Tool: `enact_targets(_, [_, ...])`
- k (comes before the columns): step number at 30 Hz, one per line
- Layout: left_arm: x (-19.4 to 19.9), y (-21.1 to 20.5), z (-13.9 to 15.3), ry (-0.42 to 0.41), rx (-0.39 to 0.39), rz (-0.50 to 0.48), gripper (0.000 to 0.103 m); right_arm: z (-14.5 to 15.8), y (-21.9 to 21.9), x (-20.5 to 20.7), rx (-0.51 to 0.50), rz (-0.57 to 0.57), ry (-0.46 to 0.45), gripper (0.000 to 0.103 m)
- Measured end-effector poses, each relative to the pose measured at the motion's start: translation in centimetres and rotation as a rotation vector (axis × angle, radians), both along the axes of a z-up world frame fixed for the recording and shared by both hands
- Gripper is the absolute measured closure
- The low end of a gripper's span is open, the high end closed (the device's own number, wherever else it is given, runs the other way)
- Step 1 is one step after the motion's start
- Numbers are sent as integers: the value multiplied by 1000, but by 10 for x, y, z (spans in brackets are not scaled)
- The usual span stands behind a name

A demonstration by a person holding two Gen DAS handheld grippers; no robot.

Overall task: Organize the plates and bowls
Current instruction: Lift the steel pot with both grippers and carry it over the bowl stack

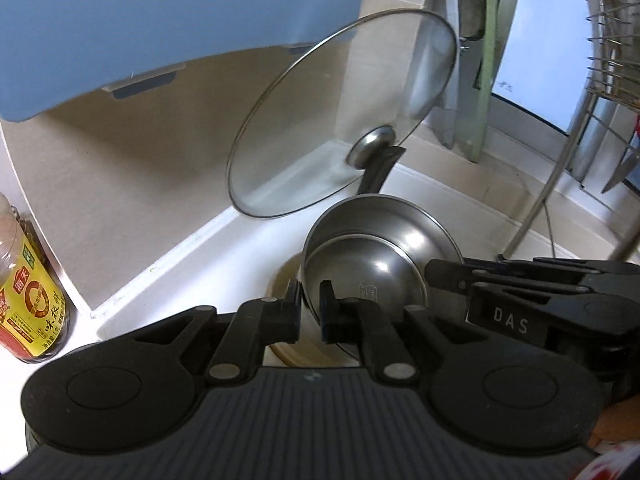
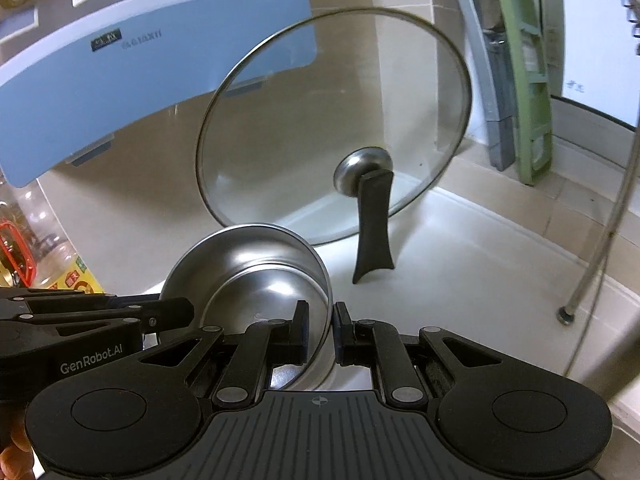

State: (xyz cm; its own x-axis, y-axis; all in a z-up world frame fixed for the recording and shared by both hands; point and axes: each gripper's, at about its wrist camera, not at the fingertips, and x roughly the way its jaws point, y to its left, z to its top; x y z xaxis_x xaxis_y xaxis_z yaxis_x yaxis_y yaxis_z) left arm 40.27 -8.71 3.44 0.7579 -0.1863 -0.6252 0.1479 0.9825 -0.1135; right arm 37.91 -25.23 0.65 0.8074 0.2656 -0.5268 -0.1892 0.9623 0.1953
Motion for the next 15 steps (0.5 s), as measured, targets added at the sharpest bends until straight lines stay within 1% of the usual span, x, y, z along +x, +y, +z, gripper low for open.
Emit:
enact_targets(5, [8, 4, -6, 21, -2, 14, 95, -7, 3, 12, -2, 11, 18, 90])
enact_targets(15, [13, 7, -15, 49, -1, 21, 95, -12, 7, 21, -15, 19, 40, 90])
